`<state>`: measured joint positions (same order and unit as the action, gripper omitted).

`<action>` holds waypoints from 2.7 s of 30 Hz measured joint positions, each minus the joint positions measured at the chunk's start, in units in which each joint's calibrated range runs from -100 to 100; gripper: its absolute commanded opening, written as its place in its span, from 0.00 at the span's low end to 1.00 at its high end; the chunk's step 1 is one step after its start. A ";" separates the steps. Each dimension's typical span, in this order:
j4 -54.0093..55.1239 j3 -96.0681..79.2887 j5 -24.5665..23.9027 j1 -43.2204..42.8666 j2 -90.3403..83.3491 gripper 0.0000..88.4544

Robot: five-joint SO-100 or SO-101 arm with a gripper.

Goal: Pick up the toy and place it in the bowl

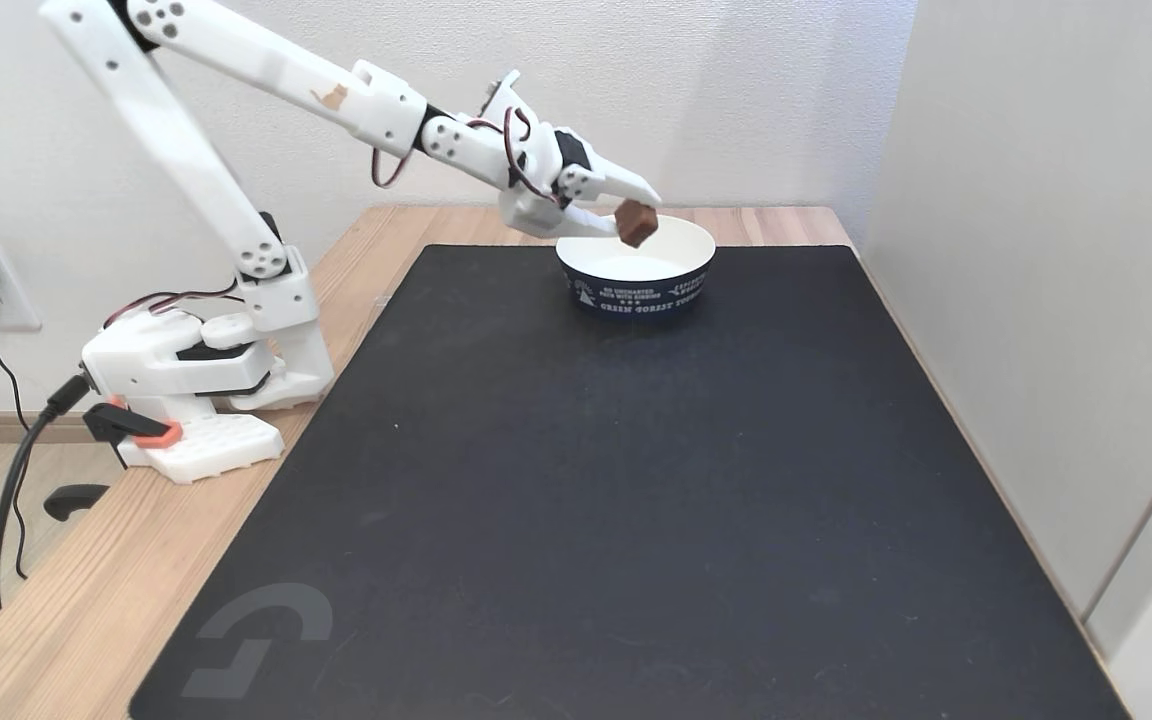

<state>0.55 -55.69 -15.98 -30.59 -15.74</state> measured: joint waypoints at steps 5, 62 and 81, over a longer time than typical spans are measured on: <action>4.14 0.00 0.00 -1.33 5.50 0.03; -54.62 -43.46 14.31 30.71 -82.93 0.03; -54.96 -43.46 14.31 30.13 -82.93 0.03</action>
<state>-54.41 -99.15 -1.67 -0.46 -98.67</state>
